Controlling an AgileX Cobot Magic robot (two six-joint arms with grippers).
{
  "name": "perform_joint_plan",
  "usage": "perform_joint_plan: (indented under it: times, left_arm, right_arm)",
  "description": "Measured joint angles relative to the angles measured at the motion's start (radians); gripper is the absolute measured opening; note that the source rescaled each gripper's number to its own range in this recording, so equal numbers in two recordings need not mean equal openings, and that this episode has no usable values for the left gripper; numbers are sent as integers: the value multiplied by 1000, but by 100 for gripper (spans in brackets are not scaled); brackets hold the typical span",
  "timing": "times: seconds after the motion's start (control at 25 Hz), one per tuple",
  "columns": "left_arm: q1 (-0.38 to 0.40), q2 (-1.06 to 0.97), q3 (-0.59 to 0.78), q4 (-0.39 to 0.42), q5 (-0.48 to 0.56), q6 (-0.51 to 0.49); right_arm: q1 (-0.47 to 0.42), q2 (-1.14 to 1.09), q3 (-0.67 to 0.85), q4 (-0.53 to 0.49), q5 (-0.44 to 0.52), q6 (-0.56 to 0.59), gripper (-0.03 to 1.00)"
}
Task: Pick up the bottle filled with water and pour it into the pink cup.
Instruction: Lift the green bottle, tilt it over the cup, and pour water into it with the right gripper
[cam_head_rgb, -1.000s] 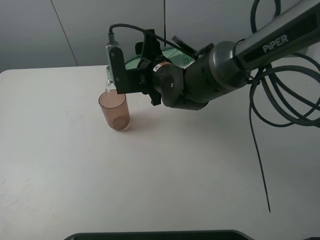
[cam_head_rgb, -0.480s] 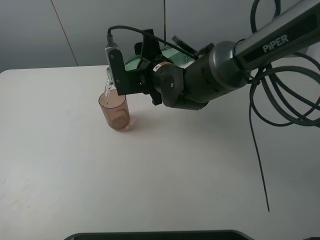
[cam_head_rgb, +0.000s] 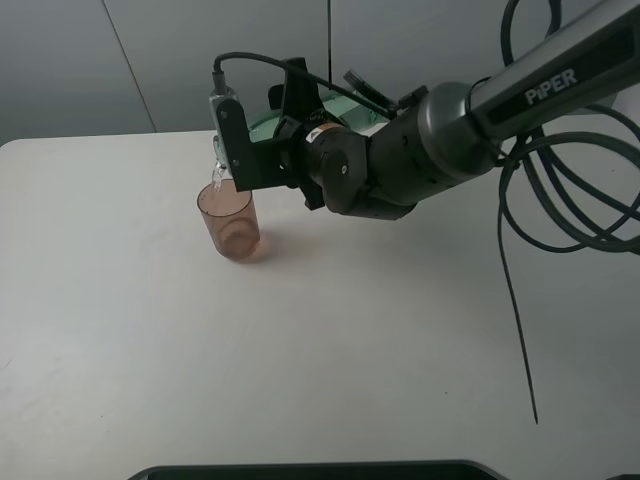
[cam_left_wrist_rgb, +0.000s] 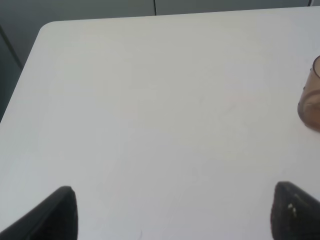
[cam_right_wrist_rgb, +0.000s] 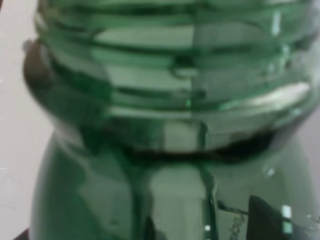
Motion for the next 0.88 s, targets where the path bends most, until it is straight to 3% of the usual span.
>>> perform_joint_plan:
  times: [0.88]
  left_arm:
    - [0, 0, 0, 0, 0, -2]
  right_arm:
    - [-4, 0, 0, 6, -1, -28, 0]
